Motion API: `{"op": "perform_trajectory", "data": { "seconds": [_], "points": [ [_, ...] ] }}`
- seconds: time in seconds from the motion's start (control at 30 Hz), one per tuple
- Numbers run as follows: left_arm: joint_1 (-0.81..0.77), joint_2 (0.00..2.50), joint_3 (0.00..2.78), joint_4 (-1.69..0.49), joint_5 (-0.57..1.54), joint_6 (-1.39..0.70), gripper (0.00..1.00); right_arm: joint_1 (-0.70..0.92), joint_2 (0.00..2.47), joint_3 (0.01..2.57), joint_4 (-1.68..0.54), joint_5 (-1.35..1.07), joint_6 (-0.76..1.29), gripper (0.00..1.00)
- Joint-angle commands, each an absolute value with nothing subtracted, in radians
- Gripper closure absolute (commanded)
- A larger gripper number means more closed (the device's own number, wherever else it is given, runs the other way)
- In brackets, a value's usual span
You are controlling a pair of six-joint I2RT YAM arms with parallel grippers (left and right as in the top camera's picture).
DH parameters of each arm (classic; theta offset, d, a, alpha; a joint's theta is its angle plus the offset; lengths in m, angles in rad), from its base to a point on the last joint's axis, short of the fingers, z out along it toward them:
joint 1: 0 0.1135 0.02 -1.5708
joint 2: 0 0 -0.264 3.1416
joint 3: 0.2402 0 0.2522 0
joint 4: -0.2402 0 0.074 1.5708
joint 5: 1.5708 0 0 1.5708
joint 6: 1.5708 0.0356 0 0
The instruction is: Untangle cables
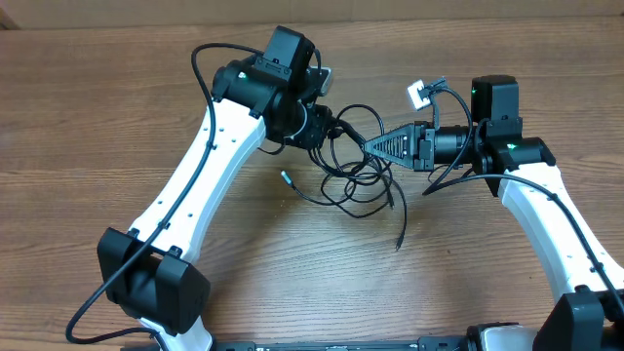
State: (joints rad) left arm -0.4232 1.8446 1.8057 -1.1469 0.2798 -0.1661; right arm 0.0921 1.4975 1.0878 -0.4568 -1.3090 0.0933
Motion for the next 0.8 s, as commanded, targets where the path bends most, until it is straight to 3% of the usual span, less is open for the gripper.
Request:
{"op": "perform_trajectory", "data": {
  "seconds": [0.0,0.07,0.2,0.37,0.6,0.77],
  "points": [
    [-0.351,1.797,1.818,-1.113,0.234,-0.118,0.96,0.088,1.488,1.102,-0.440,-1.469,0.090,0.96],
    [-0.321,1.779,1.818,-1.083,0.285,-0.107,0.96,0.088,1.488,1.102,-0.424,-1.500,0.090,0.96],
    [-0.276,1.770,1.818,-1.054,0.632,-0.014,0.96,0.088,1.488,1.102,-0.374,-1.515,0.091,0.96],
    [-0.268,1.771,1.818,-1.156,1.032,0.239,0.96,0.088,1.488,1.102,-0.382,-1.209,0.223,0.96],
    [-0.208,1.771,1.818,-1.253,0.927,0.268,0.96,0.088,1.488,1.102,-0.596,-0.368,0.462,0.96],
    [-0.133,1.771,1.818,-1.266,0.913,0.254,0.96,0.088,1.488,1.102,-0.729,-0.086,0.501,0.96]
  ]
}}
